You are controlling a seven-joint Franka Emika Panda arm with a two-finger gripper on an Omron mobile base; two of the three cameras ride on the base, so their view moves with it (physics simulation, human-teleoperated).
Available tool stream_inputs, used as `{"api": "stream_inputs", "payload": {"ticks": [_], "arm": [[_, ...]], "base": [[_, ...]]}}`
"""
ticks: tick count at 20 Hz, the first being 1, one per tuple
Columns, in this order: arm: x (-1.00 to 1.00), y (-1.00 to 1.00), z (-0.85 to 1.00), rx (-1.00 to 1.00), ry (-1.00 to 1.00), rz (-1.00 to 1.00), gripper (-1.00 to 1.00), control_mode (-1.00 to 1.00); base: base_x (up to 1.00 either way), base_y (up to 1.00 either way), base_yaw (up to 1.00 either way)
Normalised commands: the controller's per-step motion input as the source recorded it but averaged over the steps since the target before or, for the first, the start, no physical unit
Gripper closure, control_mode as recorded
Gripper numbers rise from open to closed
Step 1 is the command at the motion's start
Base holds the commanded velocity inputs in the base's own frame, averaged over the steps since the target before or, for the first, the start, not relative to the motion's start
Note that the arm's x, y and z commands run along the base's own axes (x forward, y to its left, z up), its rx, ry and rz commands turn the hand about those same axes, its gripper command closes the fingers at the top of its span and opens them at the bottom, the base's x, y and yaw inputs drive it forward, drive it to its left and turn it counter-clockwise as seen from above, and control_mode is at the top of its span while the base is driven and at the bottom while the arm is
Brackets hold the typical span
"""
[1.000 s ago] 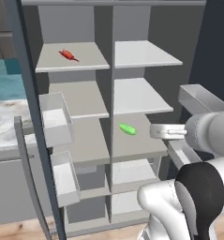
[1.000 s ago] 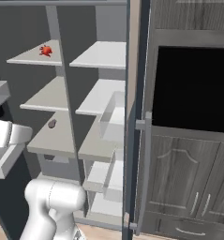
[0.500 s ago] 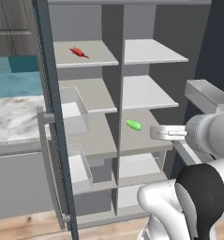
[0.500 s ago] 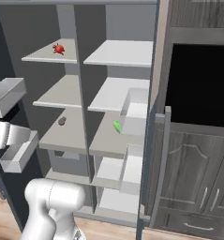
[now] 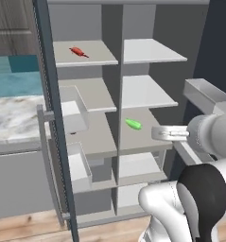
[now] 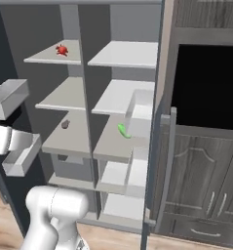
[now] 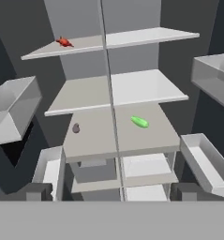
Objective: There's a fish in the fridge that needs to be moved to the freezer for freezing. Pick up the fish from the fridge, place it on any shelf in the freezer, and close the fridge and freezer doors when done.
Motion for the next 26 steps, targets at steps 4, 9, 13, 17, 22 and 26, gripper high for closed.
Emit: {"api": "stream_inputs", "payload": {"ticks": [4, 9, 13, 17, 22, 26], "arm": [[0.0, 0.0, 0.0, 0.0, 0.0, 0.0, -1.0, 1.0], [0.0, 0.0, 0.0, 0.0, 0.0, 0.0, -1.0, 1.0], [0.0, 0.0, 0.0, 0.0, 0.0, 0.0, -1.0, 1.0], [0.0, 0.0, 0.0, 0.0, 0.0, 0.0, -1.0, 1.0], [0.0, 0.0, 0.0, 0.0, 0.0, 0.0, -1.0, 1.0], [0.0, 0.0, 0.0, 0.0, 0.0, 0.0, -1.0, 1.0]], "base": [[-0.57, 0.02, 0.0], [-0.35, 0.11, 0.0], [-0.13, 0.33, 0.0], [-0.04, 0.31, 0.0], [0.0, -0.04, 0.0], [0.08, -0.06, 0.0]]}}
